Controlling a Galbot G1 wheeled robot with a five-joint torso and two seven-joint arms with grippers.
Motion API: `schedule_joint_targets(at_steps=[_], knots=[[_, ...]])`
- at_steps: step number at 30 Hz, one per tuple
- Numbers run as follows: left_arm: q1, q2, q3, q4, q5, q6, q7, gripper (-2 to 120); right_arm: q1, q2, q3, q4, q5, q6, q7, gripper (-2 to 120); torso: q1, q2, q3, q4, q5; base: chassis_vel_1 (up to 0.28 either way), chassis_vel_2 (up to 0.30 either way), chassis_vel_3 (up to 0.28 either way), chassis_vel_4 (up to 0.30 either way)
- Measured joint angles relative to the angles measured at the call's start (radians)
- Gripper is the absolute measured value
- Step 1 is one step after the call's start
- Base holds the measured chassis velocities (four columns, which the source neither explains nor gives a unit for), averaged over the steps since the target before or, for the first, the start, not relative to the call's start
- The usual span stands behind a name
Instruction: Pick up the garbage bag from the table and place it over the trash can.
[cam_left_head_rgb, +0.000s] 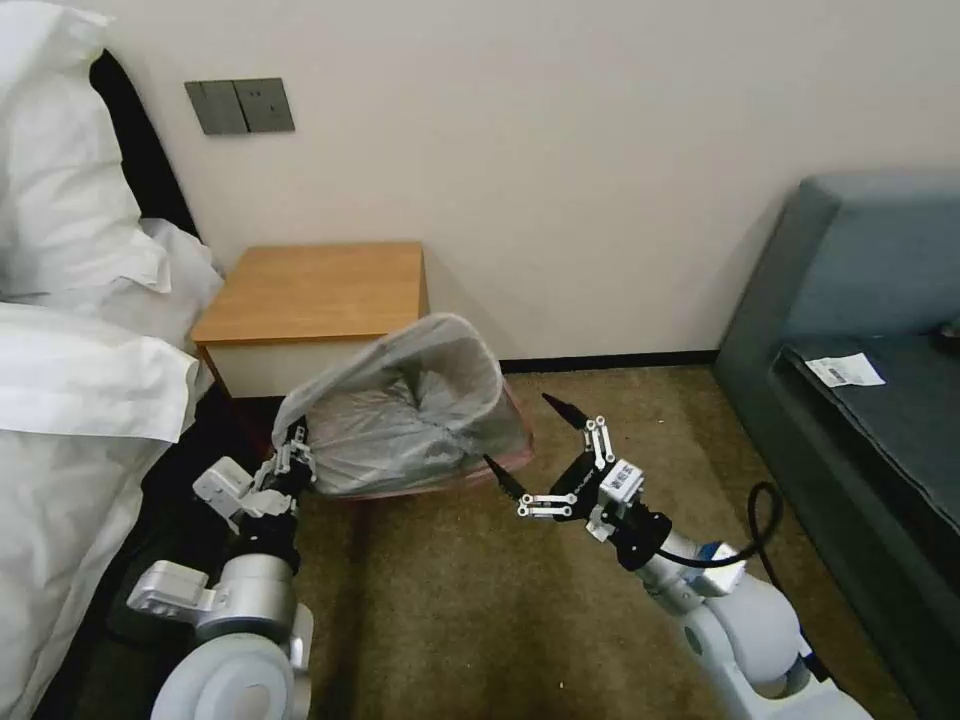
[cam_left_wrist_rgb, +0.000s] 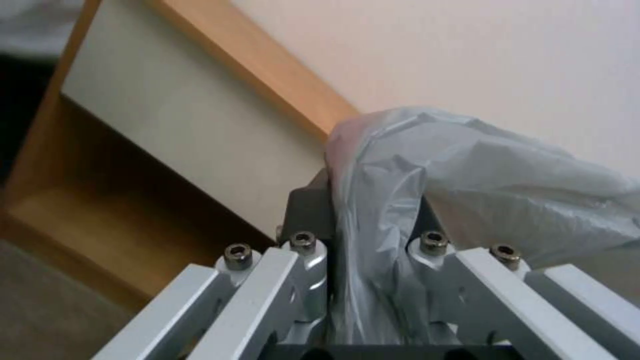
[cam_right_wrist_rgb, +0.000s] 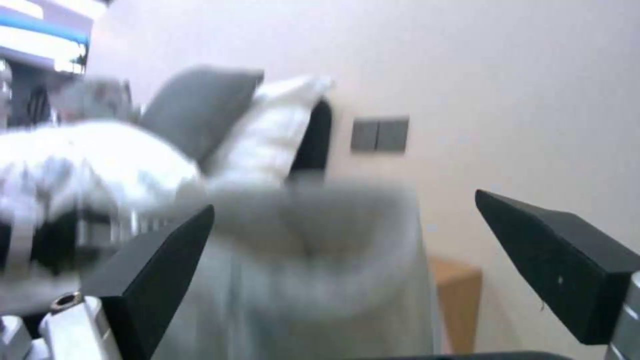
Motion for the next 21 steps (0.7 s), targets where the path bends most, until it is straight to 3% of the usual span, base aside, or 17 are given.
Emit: schedule_joint_targets(at_steps=[2,4,7,8,12,16,18,21], knots=[[0.003,0.006,0.007,0.033,0.109,-0.044,0.037,11,0.012,-0.004,-0.021,0.036,-0.001,-0.012,0.072,100,0.0,0.0,0.0,0.0001,-0.0001,0.0,0.0,0.0,0.0],[0.004,0.008,0.008,0.044,0.149,-0.06,0.049,11,0.017,-0.008,-0.033,0.054,-0.007,-0.027,0.112,99,0.0,0.0,0.0,0.0001,0.0,0.0,0.0,0.0,0.0],[0.003,0.012,0.011,0.086,0.32,-0.129,0.089,11,0.042,-0.041,-0.102,0.142,-0.028,-0.139,0.288,86,0.0,0.0,0.0,0.0001,0.0,0.0,0.0,0.0,0.0],[0.003,0.012,0.011,0.086,0.32,-0.129,0.089,11,0.042,-0.041,-0.102,0.142,-0.028,-0.139,0.288,86,0.0,0.0,0.0,0.0001,0.0,0.0,0.0,0.0,0.0],[0.007,-0.004,0.022,0.144,0.529,-0.227,0.128,11,0.071,-0.095,-0.242,0.24,-0.004,-0.369,0.498,68,0.0,0.0,0.0,0.0,-0.0001,0.0,0.0,0.0,0.0],[0.011,-0.008,0.028,0.155,0.567,-0.244,0.136,11,0.098,-0.121,-0.301,0.252,0.002,-0.446,0.534,58,0.0,0.0,0.0,0.0,0.0,0.0,0.0,0.0,0.0],[0.012,-0.008,0.03,0.159,0.585,-0.247,0.14,11,0.135,-0.153,-0.345,0.223,-0.071,-0.47,0.517,46,0.0,0.0,0.0,0.0001,0.0,0.0,0.0,0.0,0.0],[0.012,-0.009,0.03,0.16,0.594,-0.249,0.141,11,0.166,-0.179,-0.384,0.184,-0.158,-0.473,0.498,39,0.0,0.0,0.0,0.0001,0.0,0.0,0.0,0.0,0.0]])
